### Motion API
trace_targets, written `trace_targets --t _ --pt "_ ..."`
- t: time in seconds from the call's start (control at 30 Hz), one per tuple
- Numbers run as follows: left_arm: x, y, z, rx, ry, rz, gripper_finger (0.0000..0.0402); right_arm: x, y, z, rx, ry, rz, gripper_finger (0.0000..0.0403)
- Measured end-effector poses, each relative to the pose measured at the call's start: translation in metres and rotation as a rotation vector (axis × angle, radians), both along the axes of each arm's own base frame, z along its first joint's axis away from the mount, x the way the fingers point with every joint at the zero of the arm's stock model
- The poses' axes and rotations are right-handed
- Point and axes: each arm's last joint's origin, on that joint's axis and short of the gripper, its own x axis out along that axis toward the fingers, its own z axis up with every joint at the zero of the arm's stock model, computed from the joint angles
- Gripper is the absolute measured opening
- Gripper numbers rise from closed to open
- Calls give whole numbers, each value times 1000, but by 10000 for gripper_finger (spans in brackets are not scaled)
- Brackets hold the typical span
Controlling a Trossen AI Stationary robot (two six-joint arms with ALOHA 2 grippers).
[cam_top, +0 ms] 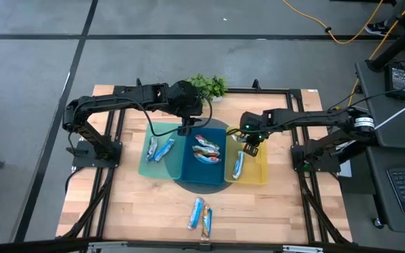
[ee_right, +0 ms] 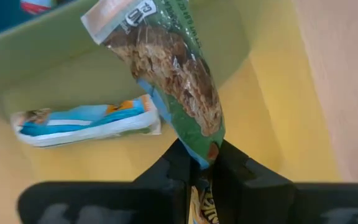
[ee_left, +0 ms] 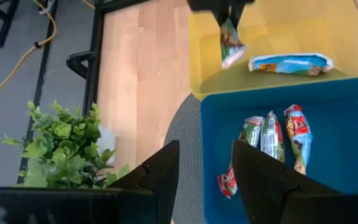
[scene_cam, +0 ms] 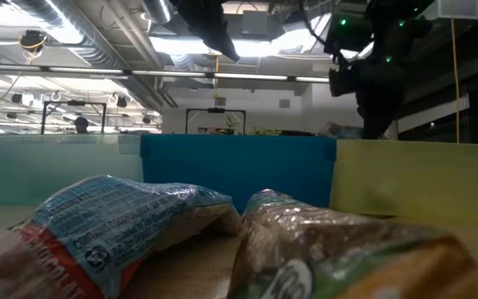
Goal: Pick and place Granola Bars by type
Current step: Put the yellow granola bar into the yellow bin
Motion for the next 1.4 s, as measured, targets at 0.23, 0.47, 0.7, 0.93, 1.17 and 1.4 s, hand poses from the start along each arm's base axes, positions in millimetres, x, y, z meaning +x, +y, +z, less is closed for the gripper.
trace_targets --t 0.23,0.47,0.7,0.93,1.17,1.4 --pt "1 0 1 4 -15 0 139 10 -5 -18 2 50 20 45" --pt "1 0 1 4 -15 0 139 20 -9 -32 -1 62 38 45" --pt "1 0 1 4 -16 0 139 22 -11 -40 10 87 33 45" --pt "1 0 1 4 -16 0 139 23 -11 -42 13 93 30 45" --pt "1 0 1 2 -16 3 139 23 -11 -42 9 91 46 50" --pt "1 0 1 -3 -17 7 139 23 -12 -42 8 91 46 82"
